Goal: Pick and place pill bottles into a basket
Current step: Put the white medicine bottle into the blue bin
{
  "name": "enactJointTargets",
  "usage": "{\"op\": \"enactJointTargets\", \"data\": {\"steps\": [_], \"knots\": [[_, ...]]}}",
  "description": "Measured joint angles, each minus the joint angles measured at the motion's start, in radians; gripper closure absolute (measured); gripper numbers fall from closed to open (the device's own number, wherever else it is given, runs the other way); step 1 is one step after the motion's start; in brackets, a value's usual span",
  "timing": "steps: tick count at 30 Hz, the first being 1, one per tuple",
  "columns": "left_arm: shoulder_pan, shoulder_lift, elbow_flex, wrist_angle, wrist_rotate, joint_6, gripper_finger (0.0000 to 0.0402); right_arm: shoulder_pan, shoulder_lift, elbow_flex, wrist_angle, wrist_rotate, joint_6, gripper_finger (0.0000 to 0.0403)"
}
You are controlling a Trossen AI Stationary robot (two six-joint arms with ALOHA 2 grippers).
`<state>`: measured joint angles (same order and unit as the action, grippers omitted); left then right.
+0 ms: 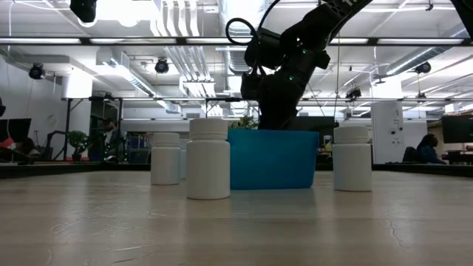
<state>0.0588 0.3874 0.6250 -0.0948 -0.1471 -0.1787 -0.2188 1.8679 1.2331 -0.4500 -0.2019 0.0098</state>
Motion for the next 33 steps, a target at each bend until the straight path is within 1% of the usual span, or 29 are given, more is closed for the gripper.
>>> {"op": "enactJointTargets", "data": {"steps": [8, 14, 27, 33], "knots": [[0.0, 0.0, 0.0, 0.0, 0.0, 0.0, 0.0214, 0.0, 0.0, 0.0, 0.0, 0.002, 0.01, 0.0155], [0.0, 0.0, 0.0, 0.0, 0.0, 0.0, 0.0214, 0.0, 0.0, 0.0, 0.007, -0.003, 0.015, 0.014], [0.0, 0.0, 0.0, 0.0, 0.0, 0.0, 0.0214, 0.0, 0.0, 0.001, 0.01, -0.009, 0.017, 0.0136], [0.0, 0.0, 0.0, 0.0, 0.0, 0.0, 0.0214, 0.0, -0.002, 0.046, -0.017, -0.009, 0.013, 0.0139]]}}
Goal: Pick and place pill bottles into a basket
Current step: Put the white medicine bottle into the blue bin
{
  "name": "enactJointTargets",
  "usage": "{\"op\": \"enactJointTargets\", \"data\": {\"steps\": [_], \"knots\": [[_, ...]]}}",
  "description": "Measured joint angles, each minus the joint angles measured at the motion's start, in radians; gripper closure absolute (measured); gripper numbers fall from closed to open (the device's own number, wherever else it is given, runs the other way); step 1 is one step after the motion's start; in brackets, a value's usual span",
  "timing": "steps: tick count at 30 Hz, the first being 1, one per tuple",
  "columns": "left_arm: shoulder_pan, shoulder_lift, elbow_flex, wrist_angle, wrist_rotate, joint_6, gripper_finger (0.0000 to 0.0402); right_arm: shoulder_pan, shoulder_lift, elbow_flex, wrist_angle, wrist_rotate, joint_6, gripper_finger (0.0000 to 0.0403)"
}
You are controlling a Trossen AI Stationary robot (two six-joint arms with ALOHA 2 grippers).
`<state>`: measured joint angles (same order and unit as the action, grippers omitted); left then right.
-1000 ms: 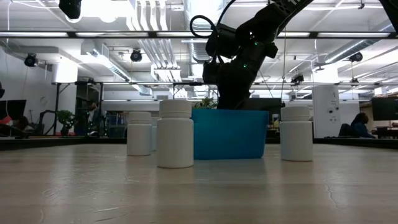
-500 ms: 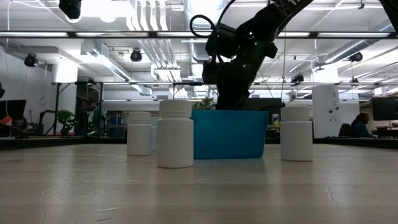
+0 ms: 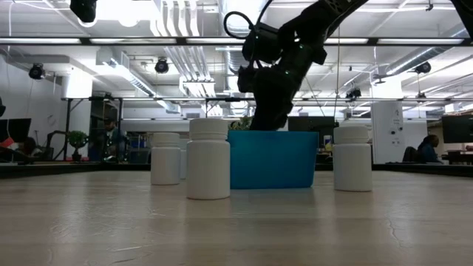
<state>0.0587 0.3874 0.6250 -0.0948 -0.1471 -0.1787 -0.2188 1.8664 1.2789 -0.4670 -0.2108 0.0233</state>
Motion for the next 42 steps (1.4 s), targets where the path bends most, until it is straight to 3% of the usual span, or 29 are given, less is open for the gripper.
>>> {"op": "enactJointTargets", "data": {"steps": [6, 19, 25, 34, 42], "knots": [[0.0, 0.0, 0.0, 0.0, 0.0, 0.0, 0.0214, 0.0, 0.0, 0.053, -0.033, 0.0, 0.003, 0.0136], [0.0, 0.0, 0.0, -0.021, 0.0, -0.001, 0.0214, 0.008, -0.031, 0.21, -0.396, 0.0, -0.069, 0.0149], [0.0, -0.007, 0.0, -0.021, 0.0, -0.001, 0.0214, 0.026, -0.094, 0.241, -0.421, -0.013, -0.03, 0.0154], [0.0, -0.04, 0.001, -0.021, 0.007, -0.027, 0.0214, 0.125, -0.231, 0.241, -0.438, -0.021, 0.071, 0.016], [0.0, -0.041, 0.001, -0.022, 0.012, -0.052, 0.0214, 0.261, -0.32, 0.191, -0.464, 0.094, 0.182, 0.0171]]}}
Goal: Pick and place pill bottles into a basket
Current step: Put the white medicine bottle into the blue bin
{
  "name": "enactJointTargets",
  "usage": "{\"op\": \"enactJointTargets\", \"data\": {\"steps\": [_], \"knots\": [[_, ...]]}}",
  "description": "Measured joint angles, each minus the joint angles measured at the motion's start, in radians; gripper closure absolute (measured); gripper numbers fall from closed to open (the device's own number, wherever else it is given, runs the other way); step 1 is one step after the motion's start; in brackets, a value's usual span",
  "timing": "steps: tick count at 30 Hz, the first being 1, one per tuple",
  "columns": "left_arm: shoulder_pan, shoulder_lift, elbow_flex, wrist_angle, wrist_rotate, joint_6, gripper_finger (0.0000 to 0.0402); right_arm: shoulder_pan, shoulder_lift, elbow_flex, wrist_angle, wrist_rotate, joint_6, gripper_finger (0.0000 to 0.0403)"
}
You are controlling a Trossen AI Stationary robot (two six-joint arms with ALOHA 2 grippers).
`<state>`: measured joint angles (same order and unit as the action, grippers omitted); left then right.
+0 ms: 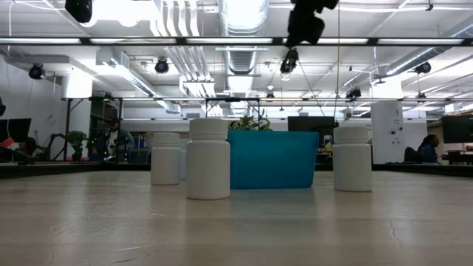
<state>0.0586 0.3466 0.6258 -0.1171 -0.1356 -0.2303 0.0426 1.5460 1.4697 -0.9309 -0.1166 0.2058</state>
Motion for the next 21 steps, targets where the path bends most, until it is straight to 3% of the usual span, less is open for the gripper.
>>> {"op": "enactJointTargets", "data": {"steps": [5, 13, 21], "knots": [[0.0, -0.001, 0.0, -0.002, 0.004, -0.001, 0.0214, 0.095, -0.068, -0.087, 0.057, 0.132, 0.086, 0.0176], [0.0, 0.0, 0.0, -0.006, 0.011, -0.001, 0.0214, 0.215, -0.263, -0.322, 0.38, 0.38, 0.262, 0.0177], [0.0, 0.026, 0.0, -0.006, 0.048, 0.0, 0.0214, 0.268, -0.478, -0.609, 0.656, 0.444, 0.398, 0.0177]]}}
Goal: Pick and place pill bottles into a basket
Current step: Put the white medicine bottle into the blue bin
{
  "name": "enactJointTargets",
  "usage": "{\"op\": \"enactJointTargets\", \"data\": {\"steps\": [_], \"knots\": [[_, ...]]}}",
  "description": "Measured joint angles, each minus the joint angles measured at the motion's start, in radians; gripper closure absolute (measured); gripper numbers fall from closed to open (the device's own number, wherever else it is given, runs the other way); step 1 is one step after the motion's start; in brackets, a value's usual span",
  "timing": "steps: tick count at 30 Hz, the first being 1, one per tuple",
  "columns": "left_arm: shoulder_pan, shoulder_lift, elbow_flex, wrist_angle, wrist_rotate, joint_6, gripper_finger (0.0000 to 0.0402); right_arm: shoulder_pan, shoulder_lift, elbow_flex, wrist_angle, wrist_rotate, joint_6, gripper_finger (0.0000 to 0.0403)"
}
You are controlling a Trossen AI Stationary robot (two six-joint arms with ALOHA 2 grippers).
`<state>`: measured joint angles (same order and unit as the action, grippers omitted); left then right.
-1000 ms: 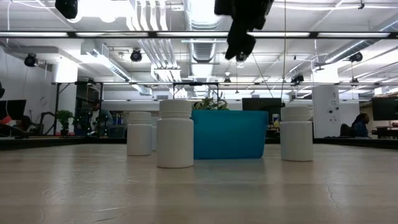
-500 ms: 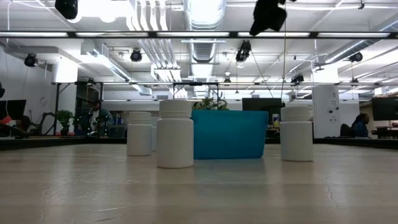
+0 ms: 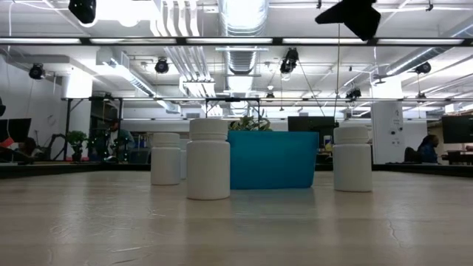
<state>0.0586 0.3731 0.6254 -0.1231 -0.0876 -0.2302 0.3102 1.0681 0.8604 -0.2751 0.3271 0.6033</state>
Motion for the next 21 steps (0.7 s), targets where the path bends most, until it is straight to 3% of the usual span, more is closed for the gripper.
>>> {"op": "enactJointTargets", "data": {"steps": [10, 21], "knots": [[0.0, 0.057, 0.0, 0.0, 0.03, 0.0, 0.0214, 0.022, -0.216, -0.301, 0.328, 0.04, 0.065, 0.0177], [0.0, 0.107, 0.0, 0.001, 0.034, 0.0, 0.0214, 0.026, -0.42, -0.448, 0.352, 0.057, 0.093, 0.0182]]}}
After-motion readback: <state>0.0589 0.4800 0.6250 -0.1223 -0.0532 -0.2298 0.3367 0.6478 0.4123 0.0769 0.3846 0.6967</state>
